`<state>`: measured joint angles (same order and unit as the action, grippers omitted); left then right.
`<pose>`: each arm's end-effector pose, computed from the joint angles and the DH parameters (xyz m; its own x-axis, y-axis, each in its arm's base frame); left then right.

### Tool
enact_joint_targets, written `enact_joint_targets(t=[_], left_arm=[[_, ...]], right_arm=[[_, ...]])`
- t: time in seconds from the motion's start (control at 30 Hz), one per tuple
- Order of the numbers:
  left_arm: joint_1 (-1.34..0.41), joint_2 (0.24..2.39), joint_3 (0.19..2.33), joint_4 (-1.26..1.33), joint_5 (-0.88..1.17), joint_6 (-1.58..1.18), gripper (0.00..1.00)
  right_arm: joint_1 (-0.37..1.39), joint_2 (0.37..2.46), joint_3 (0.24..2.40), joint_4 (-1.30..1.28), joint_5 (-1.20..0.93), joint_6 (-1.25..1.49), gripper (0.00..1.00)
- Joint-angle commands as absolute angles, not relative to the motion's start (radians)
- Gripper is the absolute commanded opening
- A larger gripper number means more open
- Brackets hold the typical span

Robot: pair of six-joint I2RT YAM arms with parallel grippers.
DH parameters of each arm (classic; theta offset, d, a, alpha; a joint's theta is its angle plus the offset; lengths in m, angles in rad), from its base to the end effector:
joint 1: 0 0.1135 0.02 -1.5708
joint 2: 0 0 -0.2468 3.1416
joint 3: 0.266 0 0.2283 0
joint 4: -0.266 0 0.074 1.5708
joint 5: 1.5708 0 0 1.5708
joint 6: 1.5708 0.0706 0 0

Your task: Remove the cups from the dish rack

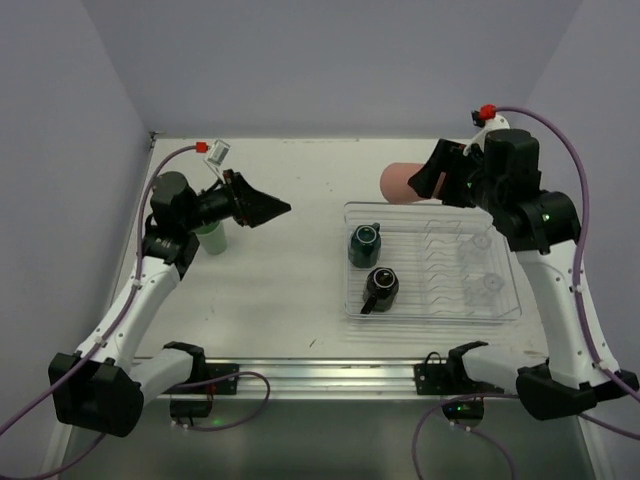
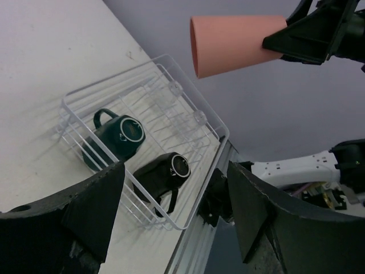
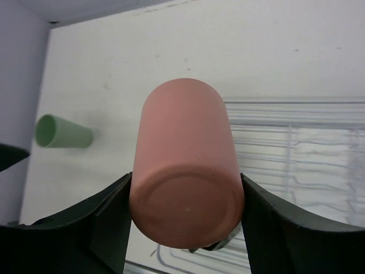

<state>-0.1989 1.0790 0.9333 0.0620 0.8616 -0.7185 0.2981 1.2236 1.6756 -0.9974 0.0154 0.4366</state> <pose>0.2342 -0.1019 0.3484 -0.6344 -0.3094 -0.7084 0.6010 0.3790 -0.7037 0.2217 0.0670 0.4208 -0.5682 0.2677 -0.7781 -0.0450 0.9341 0.3543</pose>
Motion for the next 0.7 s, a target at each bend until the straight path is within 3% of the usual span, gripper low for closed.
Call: enact_joint_targets(t=[0.0, 0.23, 0.67], left_arm=[[-0.207, 1.068, 0.83, 0.602, 1.035, -1.003, 0.77], [-0.233, 1.074, 0.778, 0.75, 1.029, -1.109, 0.8], [-0.284, 1.081, 0.753, 0.844, 0.989, -1.164, 0.82]], right_arm=[[0.296, 1.166, 1.603, -0.892, -0.281, 0.491, 0.0], [0.295, 1.092, 1.436, -0.551, -0.641, 0.662, 0.0], [0.394, 1.118, 1.331, -0.282, -0.701, 0.782, 0.0]])
